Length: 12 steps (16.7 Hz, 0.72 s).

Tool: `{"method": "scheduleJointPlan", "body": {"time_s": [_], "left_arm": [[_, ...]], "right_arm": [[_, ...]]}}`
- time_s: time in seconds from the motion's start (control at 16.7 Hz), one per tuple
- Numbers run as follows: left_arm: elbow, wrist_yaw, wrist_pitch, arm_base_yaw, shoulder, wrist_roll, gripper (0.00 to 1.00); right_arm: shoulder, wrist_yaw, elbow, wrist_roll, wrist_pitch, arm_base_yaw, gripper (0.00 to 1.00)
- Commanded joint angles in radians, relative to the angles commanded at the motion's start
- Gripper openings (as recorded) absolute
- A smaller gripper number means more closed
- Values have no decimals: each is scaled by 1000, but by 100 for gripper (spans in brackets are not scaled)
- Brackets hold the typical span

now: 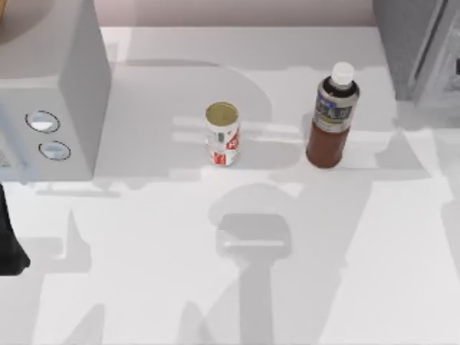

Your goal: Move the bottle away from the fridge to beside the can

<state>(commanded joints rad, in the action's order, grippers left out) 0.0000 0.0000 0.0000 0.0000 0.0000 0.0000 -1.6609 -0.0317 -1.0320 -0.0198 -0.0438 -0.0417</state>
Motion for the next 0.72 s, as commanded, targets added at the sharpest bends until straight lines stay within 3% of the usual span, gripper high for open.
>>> {"method": "scheduleJointPlan", "body": {"time_s": [0.48, 0.72], "left_arm": [[0, 0, 0, 0, 0, 0, 100], [0, 0, 0, 0, 0, 0, 100]], "right_arm": [[-276, 4, -350, 2, 70, 3, 100], [-322, 6, -413, 3, 82, 3, 100]]}}
